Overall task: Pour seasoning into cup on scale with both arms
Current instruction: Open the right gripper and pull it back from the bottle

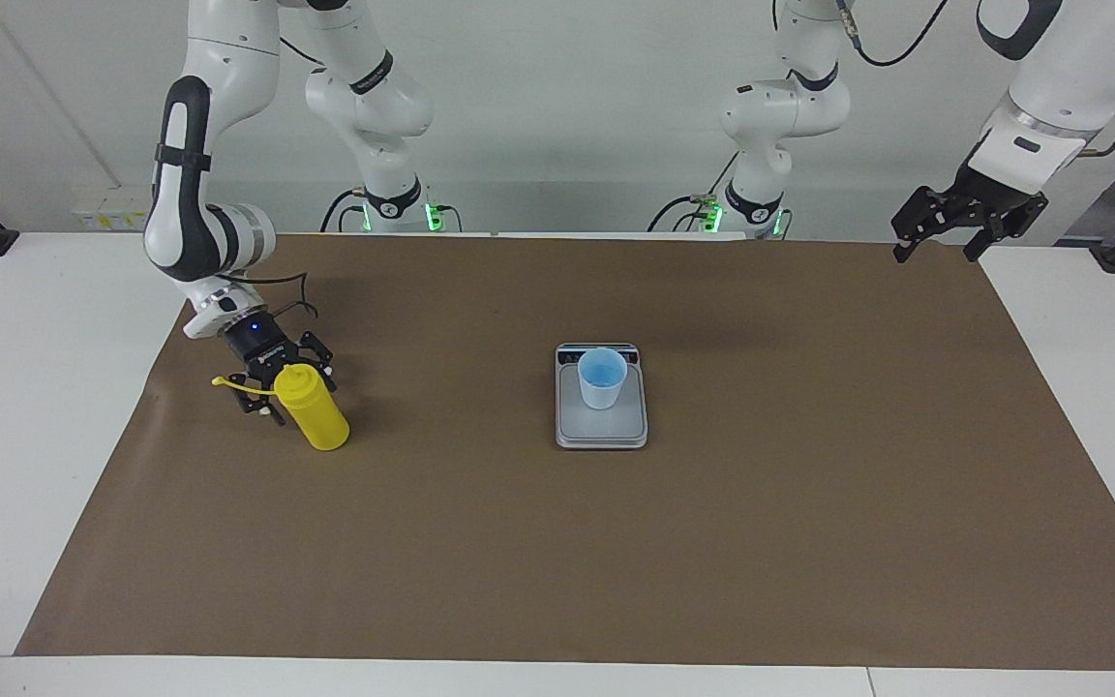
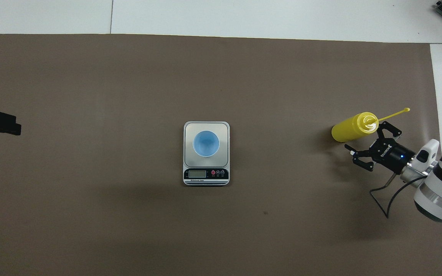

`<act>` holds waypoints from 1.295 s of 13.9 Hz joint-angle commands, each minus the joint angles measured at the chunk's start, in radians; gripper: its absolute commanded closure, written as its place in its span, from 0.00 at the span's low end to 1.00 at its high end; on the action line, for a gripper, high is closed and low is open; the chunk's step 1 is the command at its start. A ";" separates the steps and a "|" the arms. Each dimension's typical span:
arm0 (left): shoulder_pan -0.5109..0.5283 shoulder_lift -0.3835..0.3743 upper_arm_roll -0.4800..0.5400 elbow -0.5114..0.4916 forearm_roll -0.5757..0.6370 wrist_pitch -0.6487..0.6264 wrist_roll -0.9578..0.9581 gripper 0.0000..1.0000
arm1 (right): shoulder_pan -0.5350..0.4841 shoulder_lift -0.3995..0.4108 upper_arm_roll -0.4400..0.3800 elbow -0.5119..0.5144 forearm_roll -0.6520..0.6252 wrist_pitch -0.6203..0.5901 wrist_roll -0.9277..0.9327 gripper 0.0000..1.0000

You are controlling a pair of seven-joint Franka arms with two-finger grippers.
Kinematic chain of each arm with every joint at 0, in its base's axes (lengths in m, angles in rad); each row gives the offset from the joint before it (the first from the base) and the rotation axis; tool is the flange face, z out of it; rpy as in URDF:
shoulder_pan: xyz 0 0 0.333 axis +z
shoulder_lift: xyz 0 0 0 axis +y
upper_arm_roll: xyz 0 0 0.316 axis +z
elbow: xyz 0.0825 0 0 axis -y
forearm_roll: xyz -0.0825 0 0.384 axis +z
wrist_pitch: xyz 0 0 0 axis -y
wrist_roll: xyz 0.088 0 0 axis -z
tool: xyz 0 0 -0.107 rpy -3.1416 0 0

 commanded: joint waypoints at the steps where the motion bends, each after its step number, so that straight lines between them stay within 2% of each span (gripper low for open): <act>1: 0.011 -0.027 -0.009 -0.029 0.009 -0.006 -0.010 0.00 | -0.049 -0.036 0.003 -0.031 -0.117 0.006 -0.014 0.00; 3: 0.011 -0.027 -0.009 -0.029 0.009 -0.006 -0.010 0.00 | -0.088 -0.036 0.001 -0.016 -0.199 0.009 -0.012 0.00; 6: 0.011 -0.027 -0.009 -0.029 0.009 -0.006 -0.010 0.00 | -0.095 -0.036 -0.013 0.018 -0.305 0.011 0.011 0.00; 9: 0.011 -0.027 -0.009 -0.029 0.009 -0.006 -0.010 0.00 | -0.147 -0.030 -0.013 0.095 -0.456 -0.005 0.096 0.00; 15: 0.011 -0.027 -0.009 -0.029 0.009 -0.006 -0.010 0.00 | -0.156 -0.033 -0.017 0.266 -0.722 -0.095 0.404 0.00; 18: 0.011 -0.027 -0.009 -0.029 0.009 -0.006 -0.010 0.00 | -0.152 -0.034 -0.013 0.384 -0.861 -0.187 0.656 0.00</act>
